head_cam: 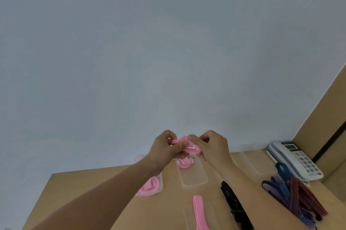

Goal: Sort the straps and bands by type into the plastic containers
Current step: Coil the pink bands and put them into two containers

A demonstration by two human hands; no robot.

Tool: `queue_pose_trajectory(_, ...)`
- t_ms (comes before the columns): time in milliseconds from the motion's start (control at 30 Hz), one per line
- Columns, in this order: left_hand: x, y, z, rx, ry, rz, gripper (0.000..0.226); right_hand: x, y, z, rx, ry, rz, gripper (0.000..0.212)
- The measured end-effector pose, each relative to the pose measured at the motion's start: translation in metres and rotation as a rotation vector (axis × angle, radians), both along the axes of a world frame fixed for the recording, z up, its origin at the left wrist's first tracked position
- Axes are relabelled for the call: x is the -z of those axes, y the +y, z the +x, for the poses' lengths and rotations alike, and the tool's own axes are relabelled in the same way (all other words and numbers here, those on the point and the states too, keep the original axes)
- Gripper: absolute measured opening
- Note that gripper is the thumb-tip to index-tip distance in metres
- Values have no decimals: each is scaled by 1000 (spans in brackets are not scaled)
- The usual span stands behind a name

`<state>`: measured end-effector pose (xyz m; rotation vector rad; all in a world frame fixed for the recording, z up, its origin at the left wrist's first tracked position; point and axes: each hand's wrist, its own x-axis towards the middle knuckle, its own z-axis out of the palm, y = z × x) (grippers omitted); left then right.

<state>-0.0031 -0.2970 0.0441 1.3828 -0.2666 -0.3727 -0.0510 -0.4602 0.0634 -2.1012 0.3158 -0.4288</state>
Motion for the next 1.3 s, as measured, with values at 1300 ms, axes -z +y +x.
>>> queue_pose_trajectory(1300, 100, -87, 64, -91, 369, 208, 43, 115, -122, 109, -626, 337, -134, 47)
